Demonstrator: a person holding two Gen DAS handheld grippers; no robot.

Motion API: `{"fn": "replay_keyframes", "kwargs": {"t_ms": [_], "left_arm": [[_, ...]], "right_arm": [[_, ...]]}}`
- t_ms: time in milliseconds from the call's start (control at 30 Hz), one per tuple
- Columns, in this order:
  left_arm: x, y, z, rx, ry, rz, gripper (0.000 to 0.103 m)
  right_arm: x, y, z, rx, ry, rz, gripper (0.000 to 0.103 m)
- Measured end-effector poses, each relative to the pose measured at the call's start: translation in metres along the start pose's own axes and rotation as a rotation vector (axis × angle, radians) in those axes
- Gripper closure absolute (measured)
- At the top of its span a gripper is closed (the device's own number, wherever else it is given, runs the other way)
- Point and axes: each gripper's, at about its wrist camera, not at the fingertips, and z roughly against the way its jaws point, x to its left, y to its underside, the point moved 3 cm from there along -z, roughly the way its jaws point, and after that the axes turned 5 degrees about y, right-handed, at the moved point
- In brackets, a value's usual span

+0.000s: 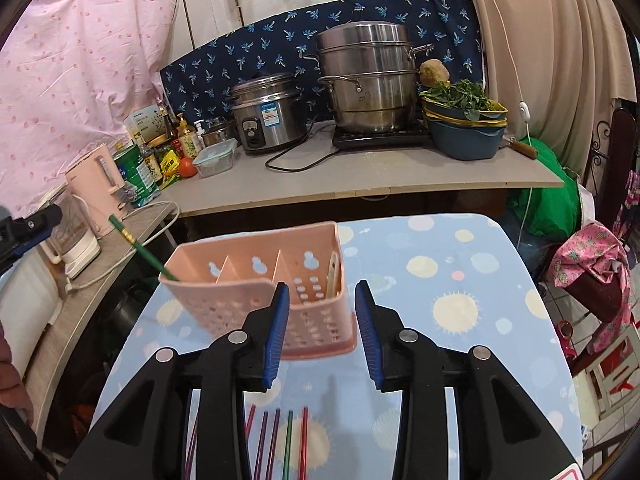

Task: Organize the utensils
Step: 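Open the left tool over the basket while the right tool releases the spoon into it, then move the right tool to a red chopstick while the left tool moves to a dark-red chopstick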

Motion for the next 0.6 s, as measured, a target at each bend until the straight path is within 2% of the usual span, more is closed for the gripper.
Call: {"fn": "replay_keyframes", "kwargs": {"t_ms": [200,300,600], "left_arm": [[0.01,0.04,0.017,0.046,-0.016,0.003,0.066],[0.012,0.059,0.027,0.059,-0.038,-0.015,0.066],[0.017,0.1,0.052,0.1,-0.044,-0.018,0.066]], "right_arm": [[0.0,0.034,0.034,-0.012,0.043,0.044,0.067],[-0.002,0.053,0.048,-0.003,0.042,0.039,0.063],[-0.011,0.095,0.078,0.039,0.048,0.022,0.063]]}}
